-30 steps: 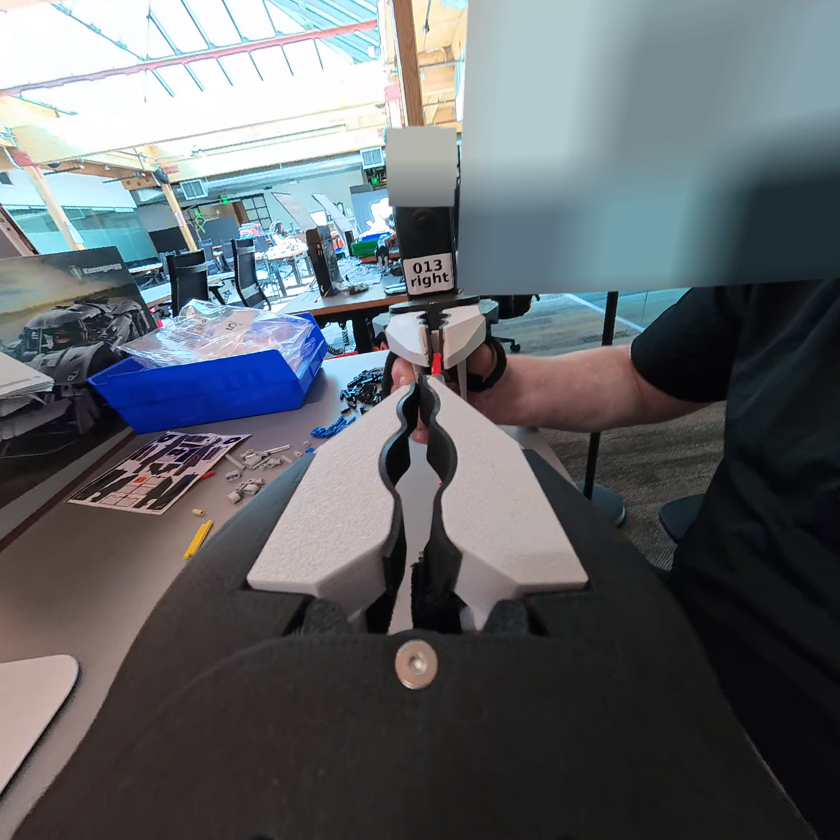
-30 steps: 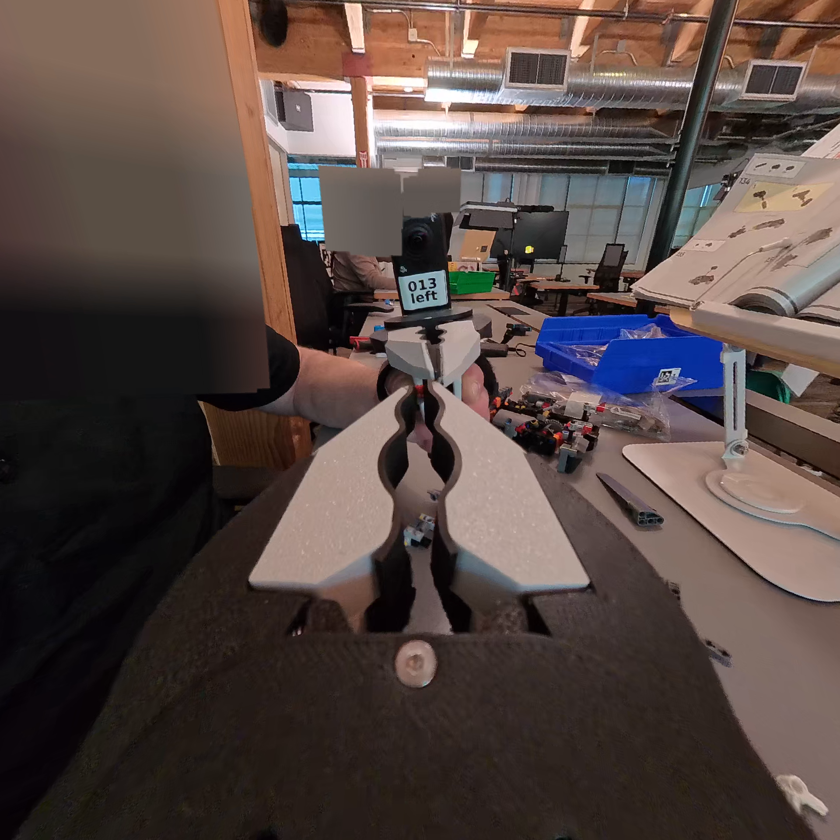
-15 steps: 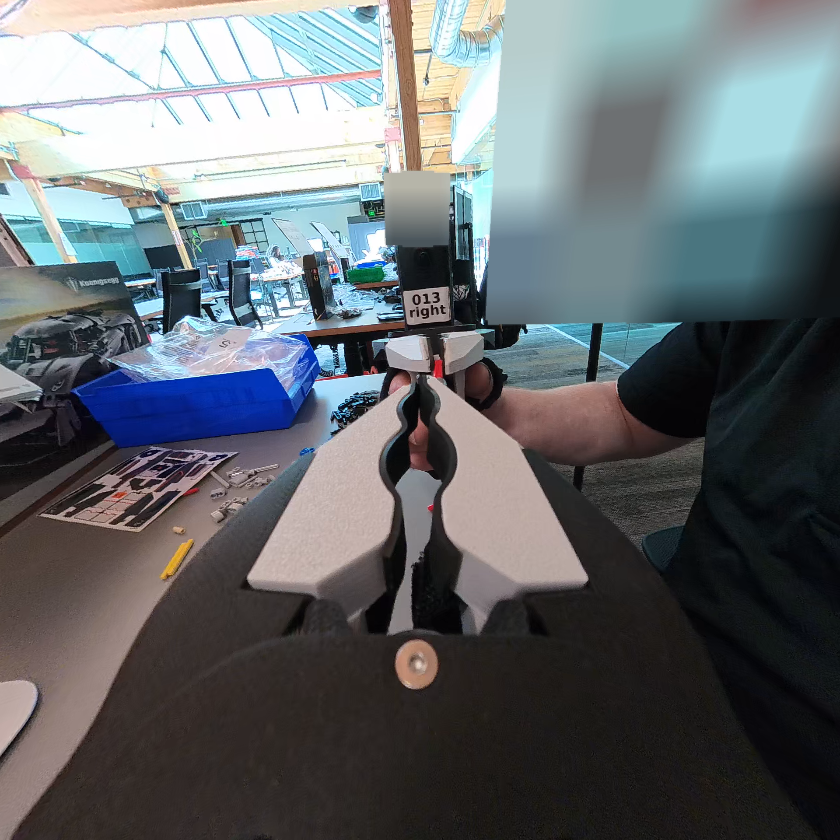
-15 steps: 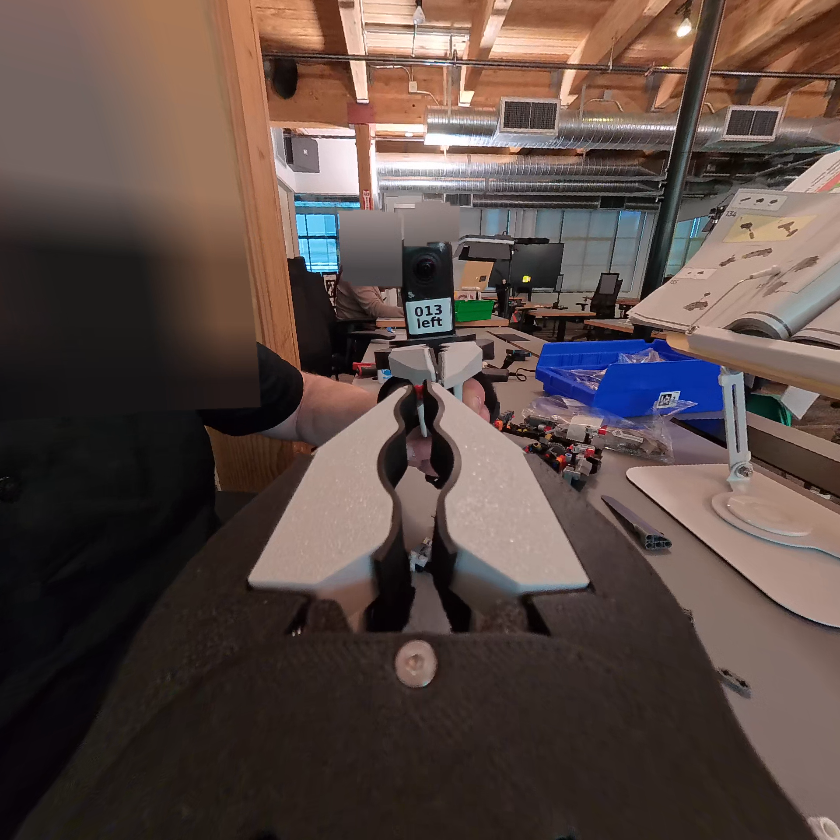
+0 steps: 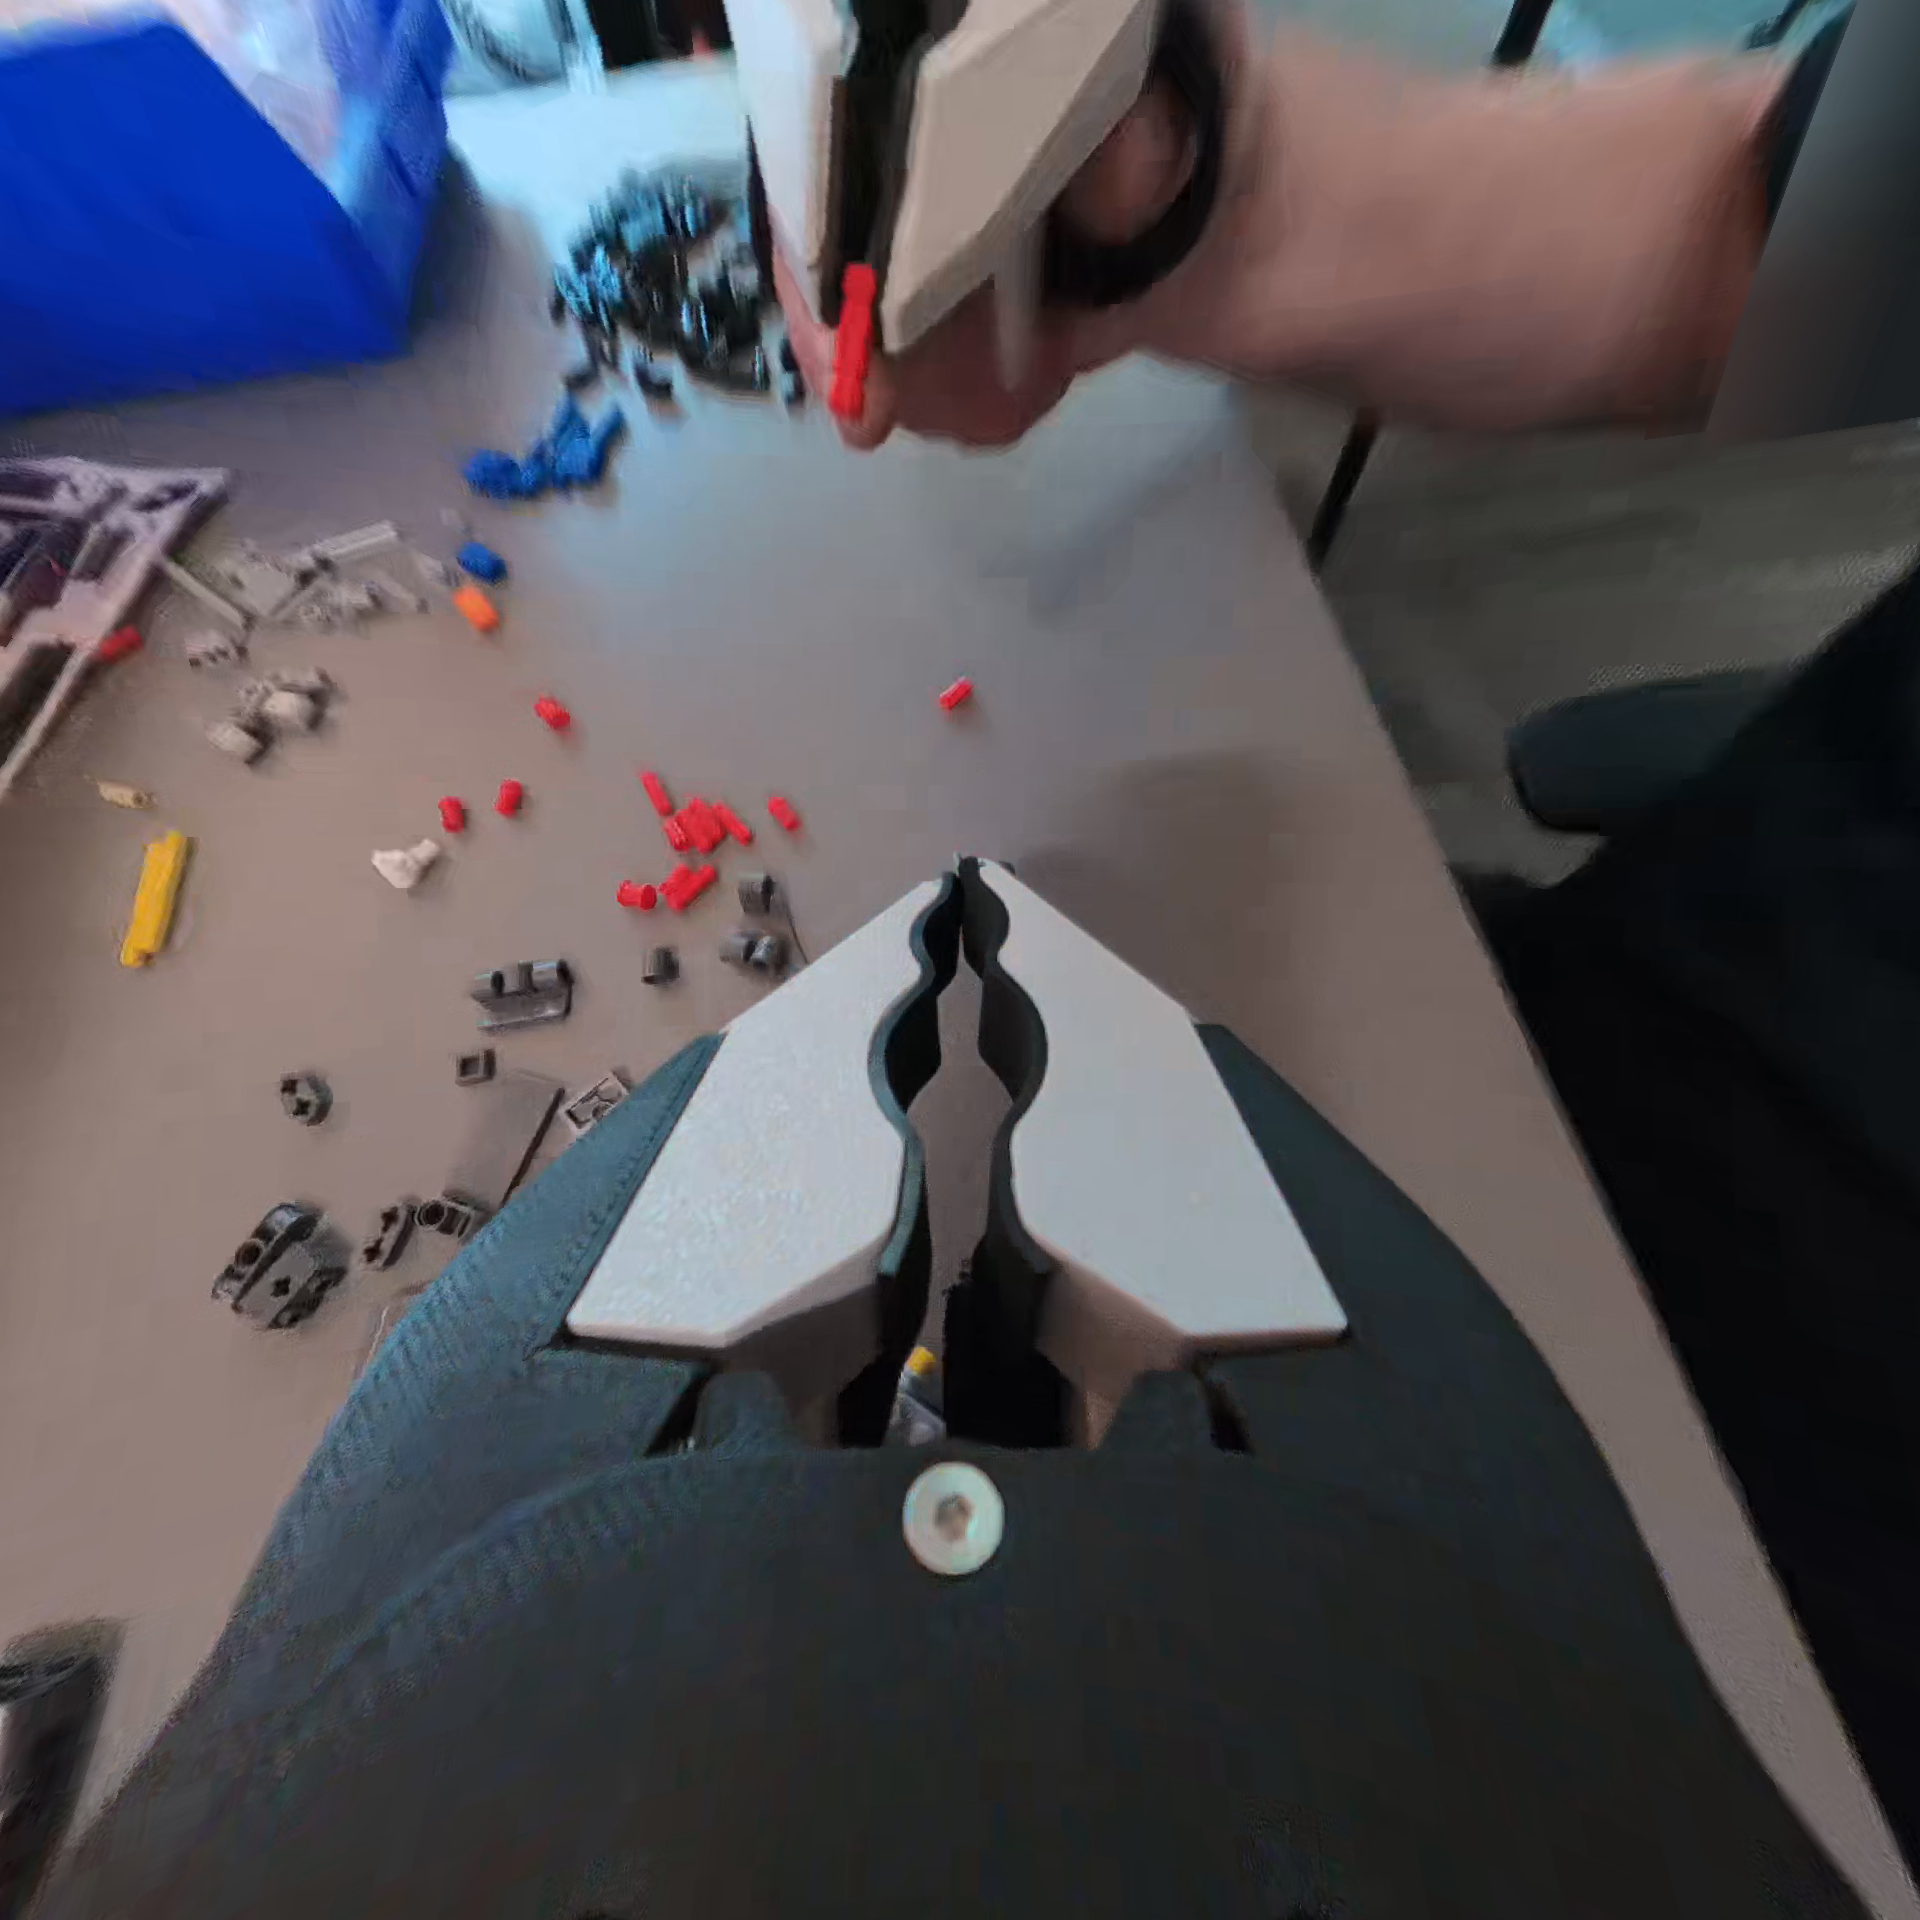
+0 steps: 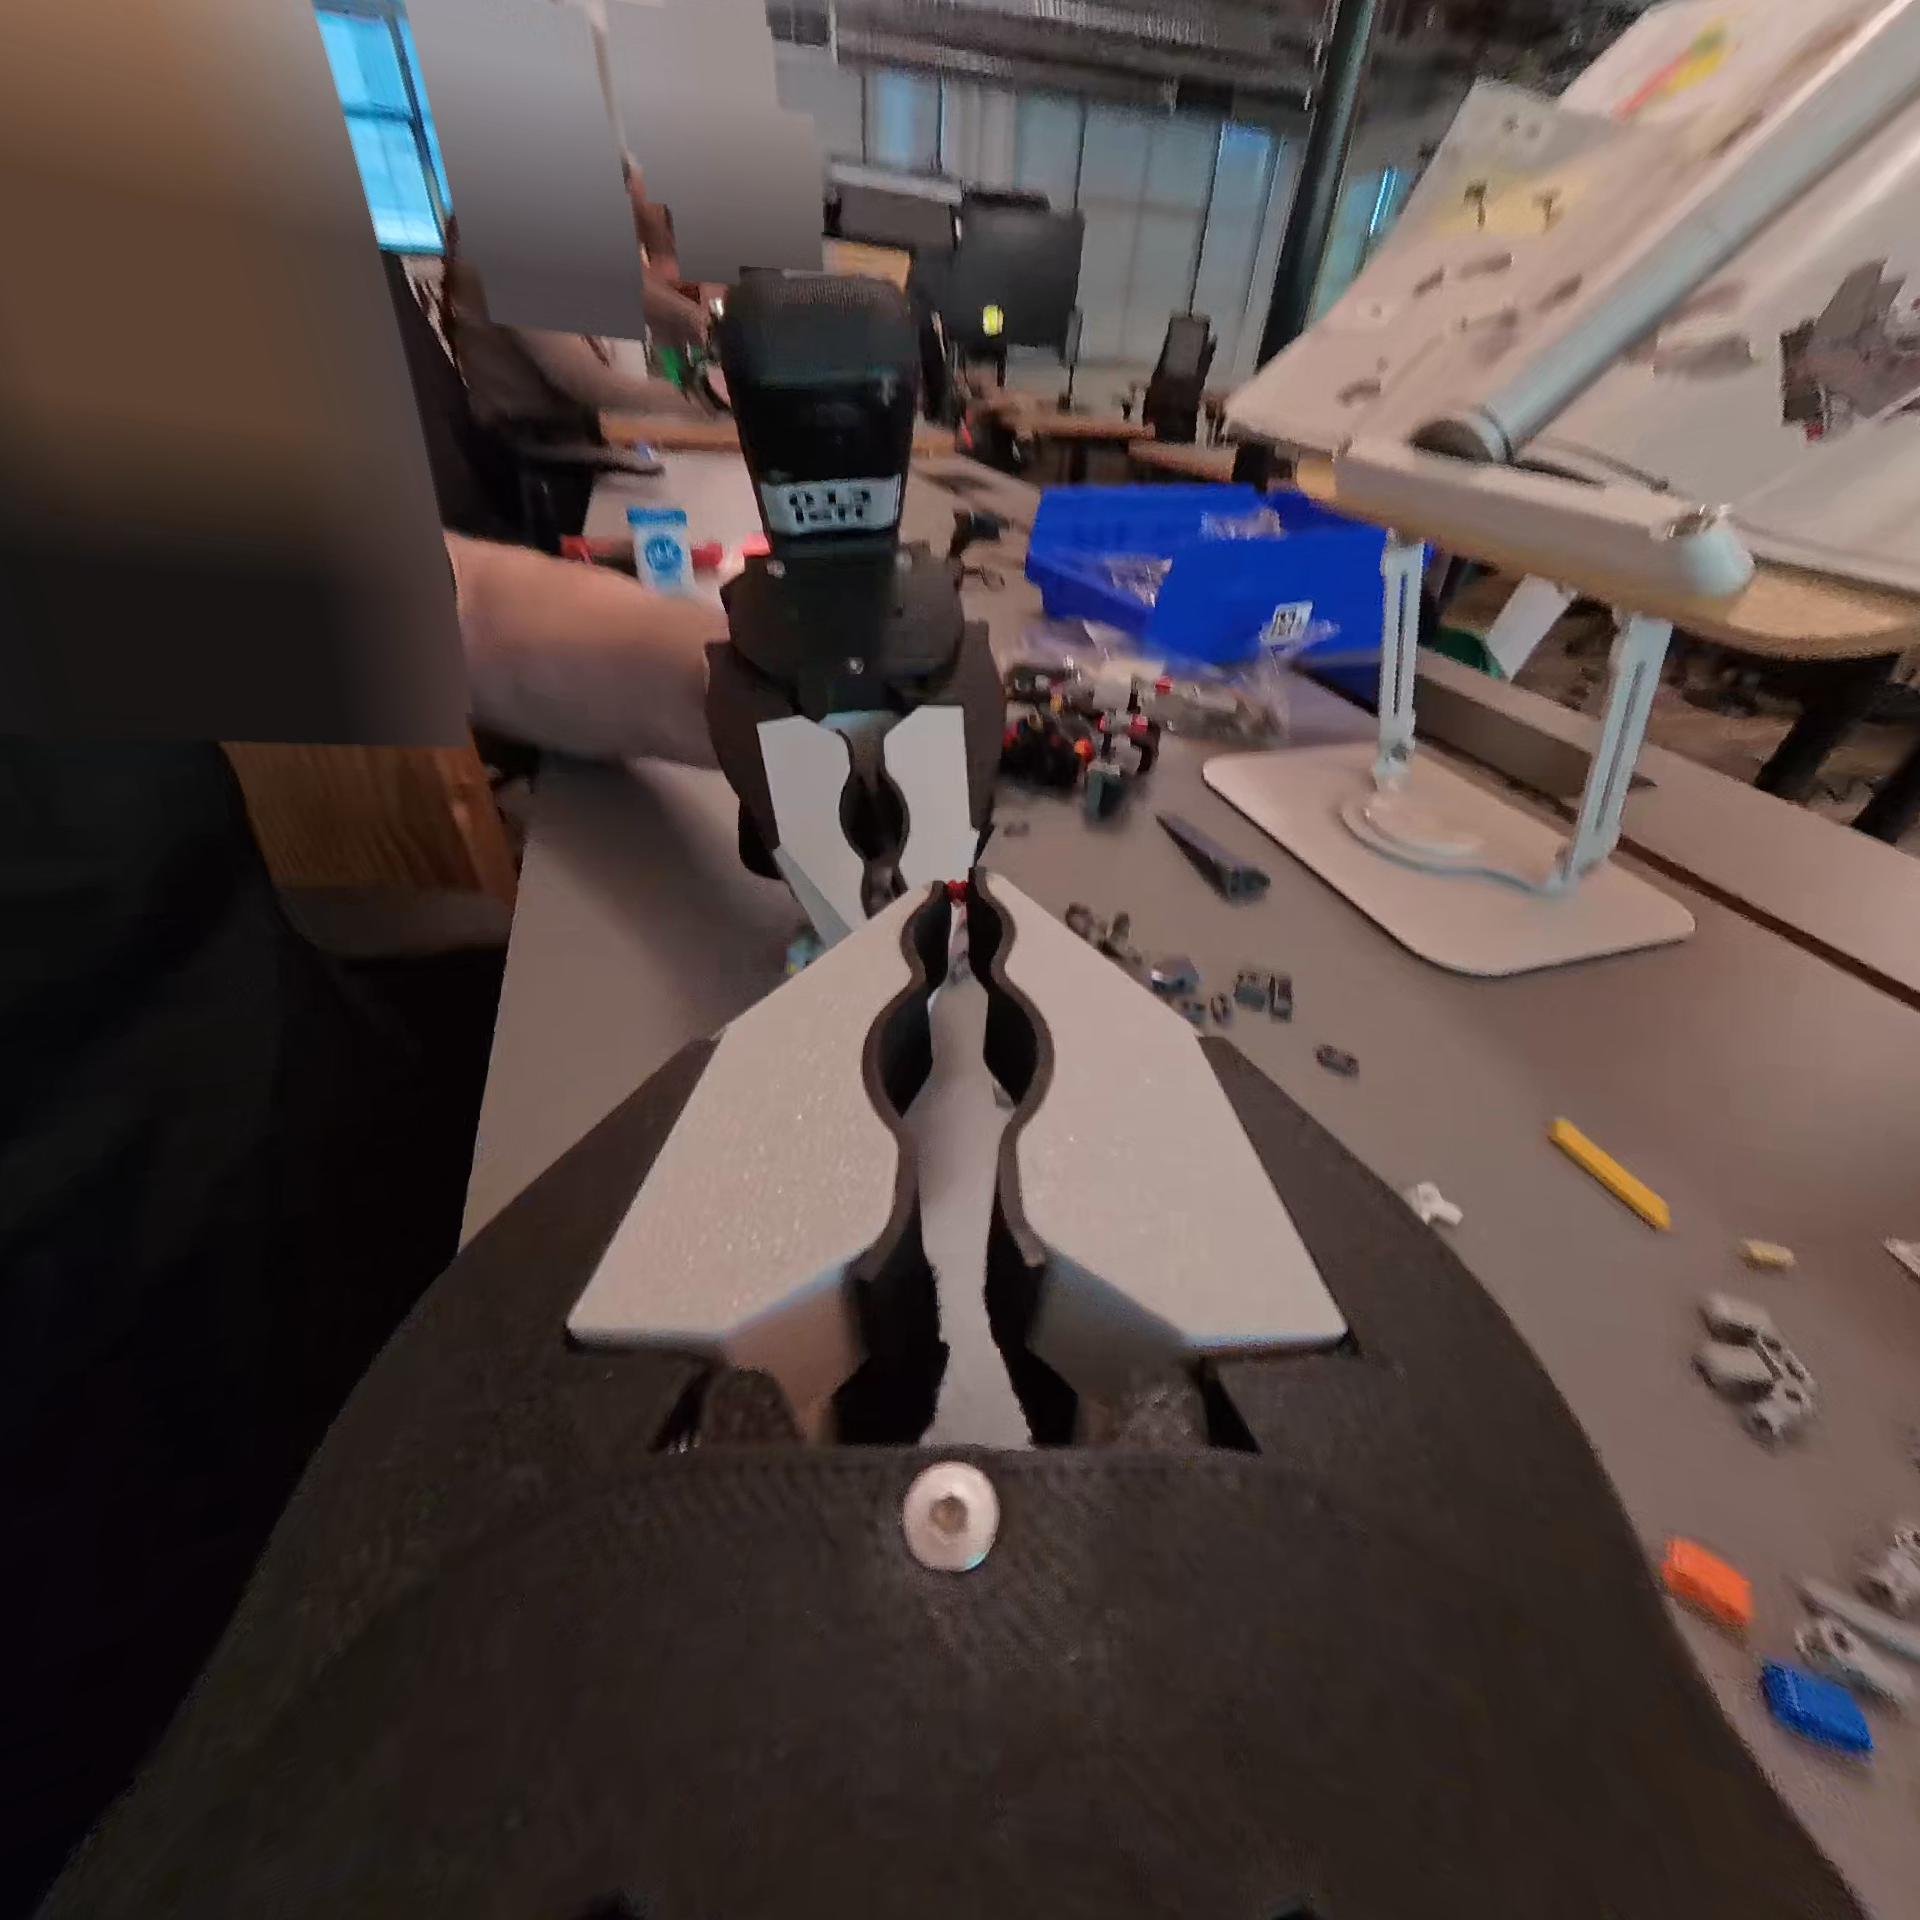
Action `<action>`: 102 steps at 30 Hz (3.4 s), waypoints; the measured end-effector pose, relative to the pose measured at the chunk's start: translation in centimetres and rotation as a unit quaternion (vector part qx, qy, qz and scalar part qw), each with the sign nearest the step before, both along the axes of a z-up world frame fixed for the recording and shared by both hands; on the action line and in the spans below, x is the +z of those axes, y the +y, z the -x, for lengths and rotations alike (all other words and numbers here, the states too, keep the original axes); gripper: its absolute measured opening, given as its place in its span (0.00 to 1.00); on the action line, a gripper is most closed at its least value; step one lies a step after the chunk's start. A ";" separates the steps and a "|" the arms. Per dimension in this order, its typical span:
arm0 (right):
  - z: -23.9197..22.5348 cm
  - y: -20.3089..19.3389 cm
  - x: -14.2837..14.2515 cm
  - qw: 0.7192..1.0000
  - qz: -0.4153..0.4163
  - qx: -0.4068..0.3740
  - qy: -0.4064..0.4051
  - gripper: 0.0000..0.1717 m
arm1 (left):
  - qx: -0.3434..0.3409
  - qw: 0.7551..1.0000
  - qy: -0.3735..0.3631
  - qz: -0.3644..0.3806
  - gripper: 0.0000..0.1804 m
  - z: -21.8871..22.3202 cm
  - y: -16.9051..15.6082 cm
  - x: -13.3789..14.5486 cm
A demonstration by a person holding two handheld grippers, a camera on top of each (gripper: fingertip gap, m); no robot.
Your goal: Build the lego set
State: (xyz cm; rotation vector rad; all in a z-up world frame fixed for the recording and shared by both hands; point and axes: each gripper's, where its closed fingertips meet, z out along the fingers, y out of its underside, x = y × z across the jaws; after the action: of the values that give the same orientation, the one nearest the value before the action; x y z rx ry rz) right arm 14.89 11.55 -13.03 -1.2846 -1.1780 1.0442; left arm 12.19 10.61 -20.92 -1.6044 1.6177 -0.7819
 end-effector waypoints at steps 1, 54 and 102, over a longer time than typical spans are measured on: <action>-0.1 -0.1 -0.7 1.000 0.002 -0.003 -0.016 0.00 | 0.005 1.000 0.017 -0.008 0.00 -0.2 0.3 -0.6; 1.0 -1.4 0.7 0.980 0.150 0.043 0.124 0.00 | 0.098 0.871 -0.091 -0.472 0.01 -2.7 -0.2 7.9; -0.5 1.1 -2.7 0.995 0.100 0.007 -0.012 0.00 | 0.081 0.982 0.139 -0.097 0.18 0.3 -1.6 -3.9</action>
State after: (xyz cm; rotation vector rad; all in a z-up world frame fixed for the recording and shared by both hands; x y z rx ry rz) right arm 15.44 12.68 -15.77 -1.4496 -1.1243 1.1828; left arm 11.88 9.04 -24.80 -1.7337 1.6709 -0.3150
